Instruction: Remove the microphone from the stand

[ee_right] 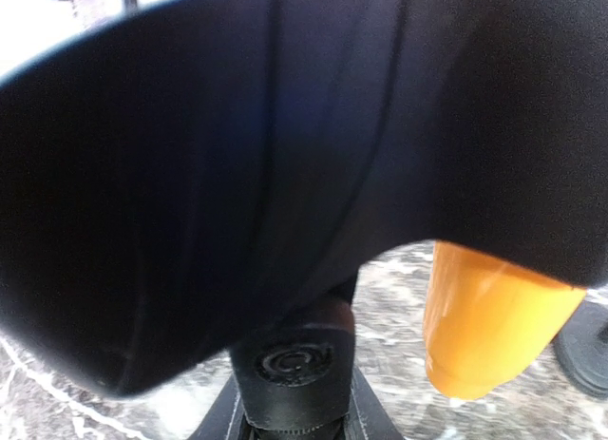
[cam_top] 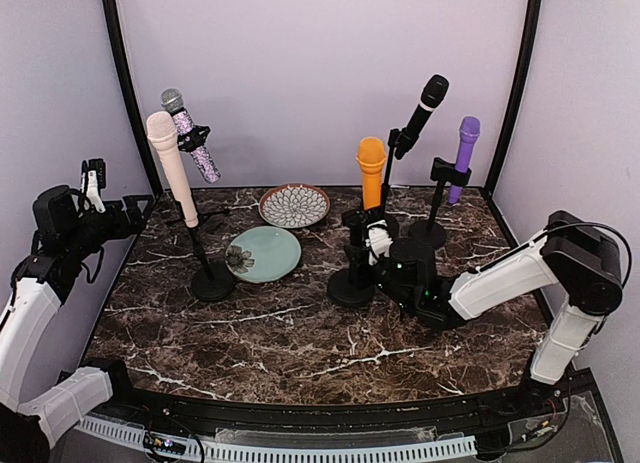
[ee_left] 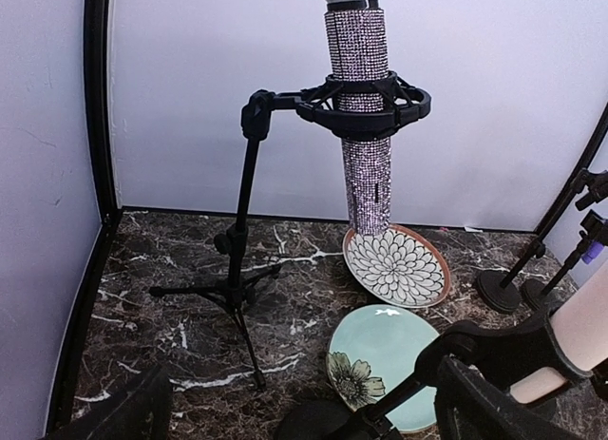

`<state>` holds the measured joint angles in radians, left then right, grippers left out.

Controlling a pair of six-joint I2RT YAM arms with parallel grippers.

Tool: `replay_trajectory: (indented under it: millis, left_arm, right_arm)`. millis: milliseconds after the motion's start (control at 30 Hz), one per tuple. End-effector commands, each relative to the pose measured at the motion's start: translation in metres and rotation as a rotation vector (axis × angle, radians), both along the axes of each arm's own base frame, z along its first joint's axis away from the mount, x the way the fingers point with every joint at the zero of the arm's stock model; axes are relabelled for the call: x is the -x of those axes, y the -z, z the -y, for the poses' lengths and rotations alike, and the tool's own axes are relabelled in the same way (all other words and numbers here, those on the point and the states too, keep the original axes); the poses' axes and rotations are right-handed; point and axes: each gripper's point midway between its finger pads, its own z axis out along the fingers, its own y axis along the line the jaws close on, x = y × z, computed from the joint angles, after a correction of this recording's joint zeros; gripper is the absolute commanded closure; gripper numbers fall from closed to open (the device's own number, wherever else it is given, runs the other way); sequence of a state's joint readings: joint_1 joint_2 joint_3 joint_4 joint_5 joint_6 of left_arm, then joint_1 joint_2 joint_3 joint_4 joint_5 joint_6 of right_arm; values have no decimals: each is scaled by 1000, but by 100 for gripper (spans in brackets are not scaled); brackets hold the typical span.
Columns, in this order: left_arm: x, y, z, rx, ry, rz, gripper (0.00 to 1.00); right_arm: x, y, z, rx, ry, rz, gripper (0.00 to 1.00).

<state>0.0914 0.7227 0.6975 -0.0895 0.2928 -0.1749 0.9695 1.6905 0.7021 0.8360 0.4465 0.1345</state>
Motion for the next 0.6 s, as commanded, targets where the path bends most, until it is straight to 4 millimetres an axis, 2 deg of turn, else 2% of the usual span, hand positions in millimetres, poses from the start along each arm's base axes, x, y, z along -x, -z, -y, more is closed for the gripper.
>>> replay_trajectory:
  millis: [0, 167, 567]
  left_arm:
    - [3, -8, 4, -11, 27, 47, 1]
    - [4, -10, 6, -9, 37, 52, 1]
    - [5, -11, 9, -6, 51, 60, 2]
  right_arm:
    - [7, -57, -37, -154, -72, 126, 100]
    - [12, -54, -54, -139, -97, 135, 100]
    - [18, -25, -59, -74, -91, 108, 100]
